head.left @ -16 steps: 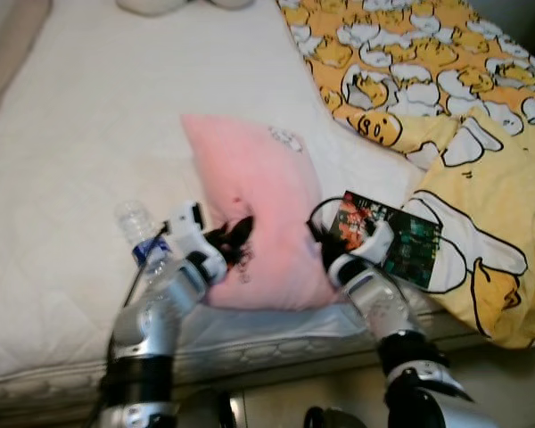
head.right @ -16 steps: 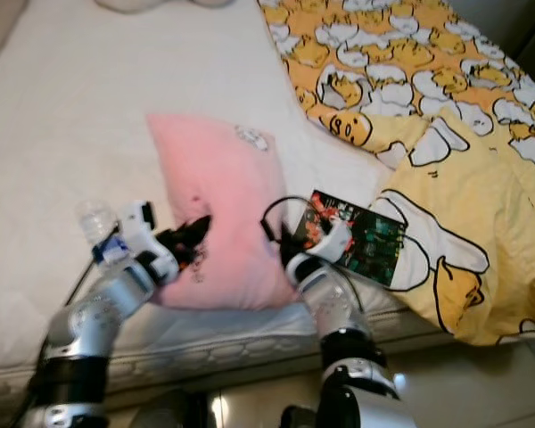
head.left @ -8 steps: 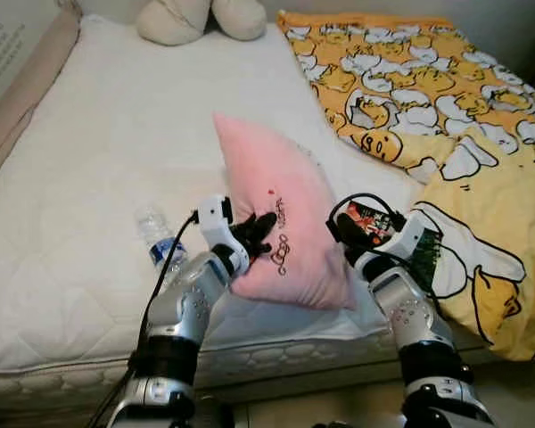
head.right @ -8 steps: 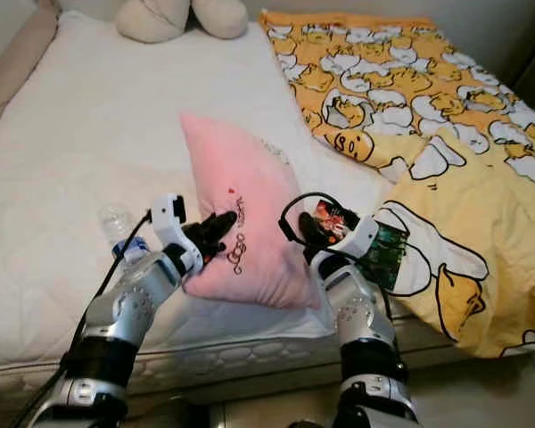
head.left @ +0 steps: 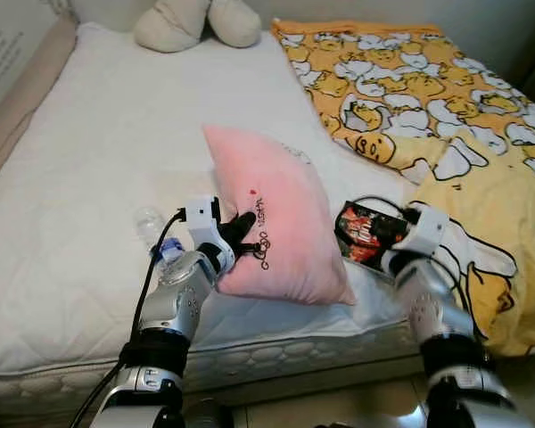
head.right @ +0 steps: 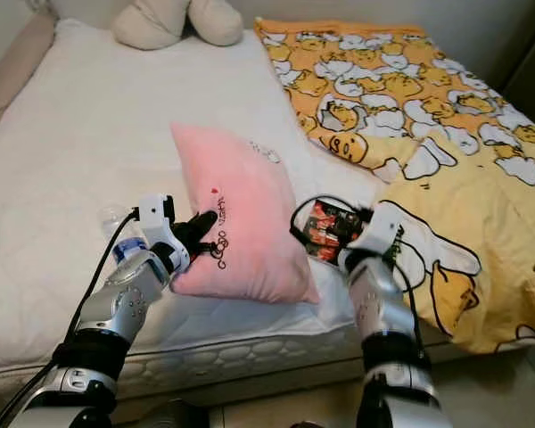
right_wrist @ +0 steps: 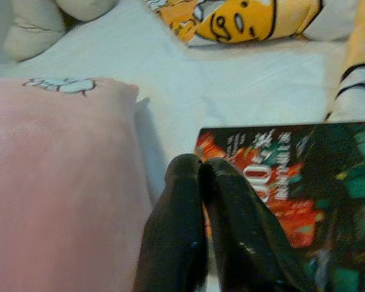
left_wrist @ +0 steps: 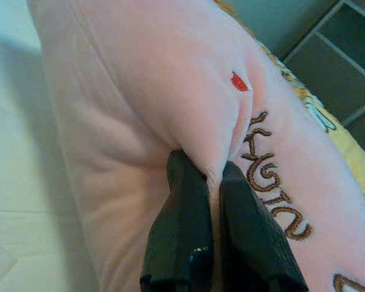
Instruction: Clean up the room
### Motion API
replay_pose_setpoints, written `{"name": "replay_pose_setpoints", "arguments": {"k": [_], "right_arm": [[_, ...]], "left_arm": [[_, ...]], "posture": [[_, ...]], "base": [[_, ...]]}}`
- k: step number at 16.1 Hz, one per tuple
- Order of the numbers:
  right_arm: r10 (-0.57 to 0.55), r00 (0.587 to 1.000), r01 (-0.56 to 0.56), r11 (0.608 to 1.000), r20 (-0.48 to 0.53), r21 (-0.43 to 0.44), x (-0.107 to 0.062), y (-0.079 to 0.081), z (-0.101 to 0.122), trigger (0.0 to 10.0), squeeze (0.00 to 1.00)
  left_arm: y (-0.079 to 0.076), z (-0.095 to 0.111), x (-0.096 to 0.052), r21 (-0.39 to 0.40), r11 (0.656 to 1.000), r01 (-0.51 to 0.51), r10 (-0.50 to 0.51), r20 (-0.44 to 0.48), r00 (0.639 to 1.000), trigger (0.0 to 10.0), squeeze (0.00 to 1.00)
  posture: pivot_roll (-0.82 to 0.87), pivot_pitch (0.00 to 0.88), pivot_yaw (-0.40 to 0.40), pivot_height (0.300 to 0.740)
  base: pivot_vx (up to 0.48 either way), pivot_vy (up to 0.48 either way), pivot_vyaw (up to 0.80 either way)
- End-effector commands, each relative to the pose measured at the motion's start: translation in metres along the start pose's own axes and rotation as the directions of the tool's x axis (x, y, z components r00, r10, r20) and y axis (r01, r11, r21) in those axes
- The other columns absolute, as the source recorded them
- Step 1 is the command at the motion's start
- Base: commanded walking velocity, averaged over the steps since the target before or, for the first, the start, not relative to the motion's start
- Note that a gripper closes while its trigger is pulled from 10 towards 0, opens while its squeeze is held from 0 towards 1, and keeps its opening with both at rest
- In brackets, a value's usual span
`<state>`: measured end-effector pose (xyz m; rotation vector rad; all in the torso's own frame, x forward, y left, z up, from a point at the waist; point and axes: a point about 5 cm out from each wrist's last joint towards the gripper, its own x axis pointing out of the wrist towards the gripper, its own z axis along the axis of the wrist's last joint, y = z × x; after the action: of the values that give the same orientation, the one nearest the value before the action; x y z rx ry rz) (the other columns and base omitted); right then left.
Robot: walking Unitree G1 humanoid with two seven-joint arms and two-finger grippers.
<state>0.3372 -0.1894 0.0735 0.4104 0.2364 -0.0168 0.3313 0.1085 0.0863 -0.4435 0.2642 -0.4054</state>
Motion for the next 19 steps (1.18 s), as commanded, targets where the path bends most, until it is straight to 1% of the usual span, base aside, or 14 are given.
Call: {"name": "replay_pose_setpoints", "arguments": {"k": [1, 2, 4, 6, 7, 8, 9, 12, 13, 14, 16, 17, 18, 19], "right_arm": [[-0.04, 0.999, 0.039, 0.998, 0.004, 0.042, 0.001, -0.009, 0.002, 10.0, 1.0], [-0.036, 0.999, 0.036, 0.997, 0.004, 0.064, 0.001, -0.01, 0.002, 10.0, 1.0], [-0.034, 0.999, 0.038, 0.971, -0.021, 0.236, 0.007, -0.01, -0.001, 10.0, 1.0], [0.012, 1.0, -0.01, 0.947, -0.004, 0.321, 0.011, 0.001, -0.001, 10.0, 1.0], [0.022, 1.0, -0.025, 0.94, 0.013, 0.339, 0.012, 0.003, 0.0, 10.0, 1.0], [0.064, 0.998, -0.069, 0.914, 0.026, 0.399, 0.014, 0.011, -0.001, 10.0, 1.0], [0.082, 0.997, -0.074, 0.908, 0.0, 0.413, 0.015, 0.015, -0.007, 10.0, 1.0], [0.1, 0.994, -0.066, 0.895, -0.053, 0.441, 0.015, 0.021, -0.02, 10.0, 1.0], [0.105, 0.991, -0.051, 0.866, -0.08, 0.498, 0.015, 0.026, -0.027, 10.0, 1.0], [0.097, 0.991, -0.035, 0.855, -0.093, 0.518, 0.014, 0.026, -0.031, 10.0, 1.0], [0.122, 0.987, -0.055, 0.865, -0.103, 0.499, 0.013, 0.032, -0.037, 10.0, 1.0], [0.149, 0.982, -0.077, 0.87, -0.112, 0.487, 0.012, 0.038, -0.042, 10.0, 1.0], [0.178, 0.978, -0.106, 0.865, -0.104, 0.491, 0.011, 0.042, -0.044, 10.0, 1.0], [0.186, 0.979, -0.122, 0.861, -0.082, 0.494, 0.012, 0.041, -0.04, 10.0, 1.0]], "left_arm": [[-0.005, 0.002, 0.003, 0.017, 0.999, 0.033, -0.033, -0.005, 0.999, 0.0, 0.0], [-0.005, 0.003, 0.003, 0.019, 0.999, 0.035, -0.035, -0.003, 0.999, 0.0, 0.0], [-0.001, 0.019, -0.002, 0.042, 0.997, 0.066, -0.068, 0.027, 0.997, 0.0, 0.0], [0.008, 0.03, -0.01, 0.07, 0.996, 0.06, -0.063, 0.038, 0.997, 0.0, 0.0], [0.01, 0.031, -0.011, 0.076, 0.995, 0.058, -0.061, 0.038, 0.997, 0.0, 0.0], [0.014, 0.03, -0.015, 0.088, 0.994, 0.059, -0.062, 0.03, 0.998, 0.0, 0.0], [0.015, 0.03, -0.015, 0.087, 0.995, 0.058, -0.06, 0.027, 0.998, 0.0, 0.0], [0.006, 0.028, -0.015, 0.056, 0.994, 0.097, -0.099, 0.023, 0.995, 0.0, 0.0], [0.004, 0.024, -0.018, 0.057, 0.993, 0.106, -0.106, 0.008, 0.994, 0.0, 0.0], [0.006, 0.022, -0.021, 0.057, 0.993, 0.101, -0.101, -0.001, 0.995, 0.0, 0.0], [0.01, 0.022, -0.027, 0.062, 0.994, 0.086, -0.085, -0.009, 0.996, 0.0, 0.0], [0.013, 0.024, -0.034, 0.074, 0.994, 0.078, -0.077, -0.016, 0.997, 0.0, 0.0], [0.017, 0.026, -0.042, 0.086, 0.994, 0.066, -0.065, -0.025, 0.998, 0.0, 0.0], [0.019, 0.025, -0.045, 0.089, 0.994, 0.057, -0.054, -0.029, 0.998, 0.0, 0.0]], "posture": [[-0.03, 0.0, -0.021, 0.74], [-0.03, 0.0, -0.021, 0.74], [0.05, 0.0, -0.016, 0.74], [0.08, 0.0, -0.015, 0.74], [0.08, 0.0, -0.015, 0.74], [0.09, 0.0, -0.019, 0.74], [0.09, 0.0, -0.021, 0.74], [0.1, 0.0, -0.032, 0.74], [0.11, 0.0, -0.038, 0.74], [0.12, 0.0, -0.039, 0.74], [0.15, 0.0, -0.031, 0.74], [0.17, 0.0, -0.024, 0.74], [0.19, 0.0, -0.027, 0.74], [0.19, 0.0, -0.031, 0.74]], "base": [[0.0, 0.0, 0.0], [0.0, 0.0, 0.0], [0.0, 0.0, 0.0], [0.0, 0.0, 0.0], [0.0, 0.0, 0.0], [0.0, 0.0, 0.0], [0.0, 0.0, 0.0], [0.0, 0.0, 0.0], [0.0, 0.0, 0.0], [0.0, 0.0, 0.0], [0.0, 0.0, 0.0], [0.0, 0.0, 0.0], [0.0, 0.0, 0.0], [0.0, 0.0, 0.0]]}}
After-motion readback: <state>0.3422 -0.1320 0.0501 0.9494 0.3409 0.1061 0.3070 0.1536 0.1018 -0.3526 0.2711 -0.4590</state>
